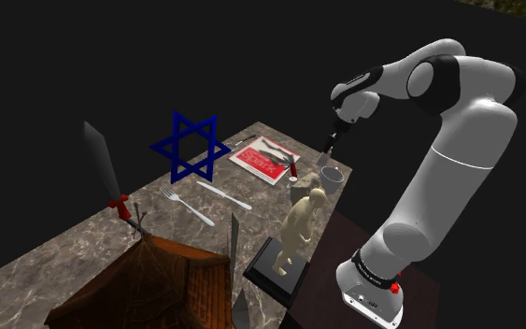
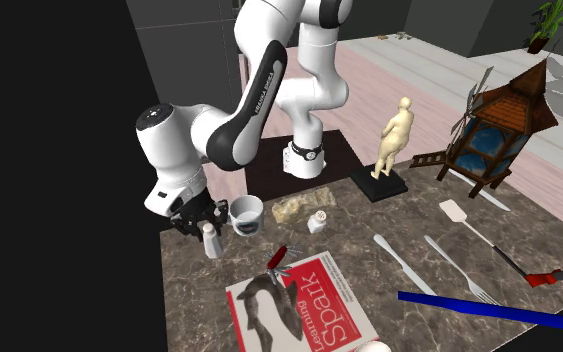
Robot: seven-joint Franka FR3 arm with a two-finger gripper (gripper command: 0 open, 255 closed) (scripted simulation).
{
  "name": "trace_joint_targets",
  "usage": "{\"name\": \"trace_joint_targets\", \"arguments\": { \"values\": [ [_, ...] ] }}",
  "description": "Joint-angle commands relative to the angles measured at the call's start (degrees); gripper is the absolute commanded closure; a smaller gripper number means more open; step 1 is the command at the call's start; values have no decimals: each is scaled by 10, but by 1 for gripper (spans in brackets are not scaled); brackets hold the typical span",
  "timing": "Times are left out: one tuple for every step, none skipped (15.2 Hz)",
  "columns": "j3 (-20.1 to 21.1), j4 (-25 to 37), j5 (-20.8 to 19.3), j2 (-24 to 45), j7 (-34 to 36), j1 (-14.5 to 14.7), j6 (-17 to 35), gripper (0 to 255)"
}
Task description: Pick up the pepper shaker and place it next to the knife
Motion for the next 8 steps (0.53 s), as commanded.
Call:
{"name": "trace_joint_targets", "arguments": {
  "values": [
    [-3, 7, -11, -10, 9, 2, -14, 255],
    [-4, 10, -17, -16, 13, 4, -20, 255],
    [-5, 13, -22, -21, 18, 5, -27, 255],
    [-7, 16, -27, -27, 22, 6, -33, 255],
    [-7, 19, -32, -32, 26, 7, -40, 255],
    [-8, 22, -37, -37, 30, 8, -46, 255],
    [-9, 25, -42, -42, 33, 8, -53, 255],
    [-9, 29, -46, -47, 37, 9, -60, 255]
  ]
}}
